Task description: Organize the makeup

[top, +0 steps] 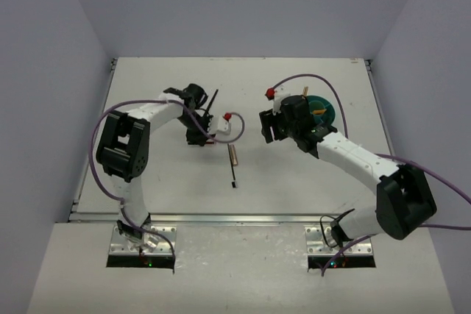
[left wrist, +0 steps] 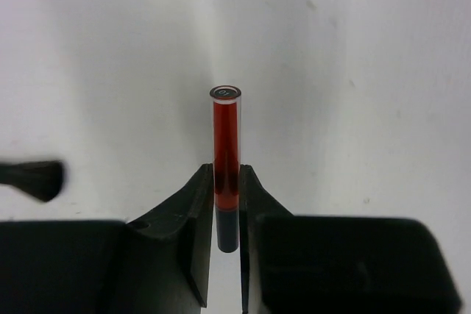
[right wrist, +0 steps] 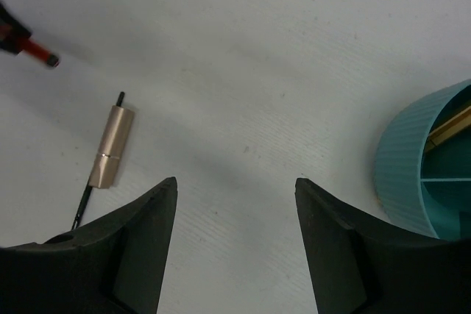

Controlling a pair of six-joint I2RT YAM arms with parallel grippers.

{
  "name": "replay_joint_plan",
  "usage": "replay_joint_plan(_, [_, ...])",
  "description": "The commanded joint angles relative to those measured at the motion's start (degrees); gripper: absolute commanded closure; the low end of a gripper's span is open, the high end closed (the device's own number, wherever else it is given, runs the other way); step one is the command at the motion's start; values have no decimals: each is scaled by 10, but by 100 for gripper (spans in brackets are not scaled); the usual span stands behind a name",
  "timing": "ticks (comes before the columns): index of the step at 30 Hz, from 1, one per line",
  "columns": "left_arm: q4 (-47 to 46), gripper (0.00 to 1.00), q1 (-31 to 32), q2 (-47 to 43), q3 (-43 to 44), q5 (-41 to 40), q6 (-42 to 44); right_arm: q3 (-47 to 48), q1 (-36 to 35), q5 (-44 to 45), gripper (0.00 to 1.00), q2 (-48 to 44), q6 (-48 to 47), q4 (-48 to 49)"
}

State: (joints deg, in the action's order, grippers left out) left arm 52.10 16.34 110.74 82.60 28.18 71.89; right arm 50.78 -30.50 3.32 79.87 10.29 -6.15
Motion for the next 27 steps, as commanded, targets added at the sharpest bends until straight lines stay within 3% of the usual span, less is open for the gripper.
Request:
replay_joint_plan(1, [-57, 100, -96, 20, 193, 248, -425, 70, 11, -110, 31, -43, -53, 55])
replay_joint_plan(4, [-231, 100, -117, -15, 176, 304, -620, 92, 17, -198, 28, -42, -49, 84])
replay_joint_plan(7, [-367, 100, -112, -85, 111, 332, -738, 124, 24, -276, 28, -29, -26, 126])
replay_joint_plan(10, [-518, 100, -108, -135, 30, 339, -837, 152, 48, -334, 27, -10, 57, 196])
replay_joint_plan(15, [-724, 100, -106, -166, -28, 312, -1069, 213, 50, -360, 30, 47, 136, 235])
replay_joint_plan(17, [-777, 100, -101, -174, -38, 299, -1098, 216, 44, -351, 33, 78, 181, 251])
replay_joint_plan(21, [-782, 100, -88, -186, -43, 298, -1079, 209, 30, -309, 35, 99, 197, 282])
replay_joint_plan(27, [-797, 100, -79, -199, -70, 292, -1084, 201, 17, -315, 36, 118, 205, 308])
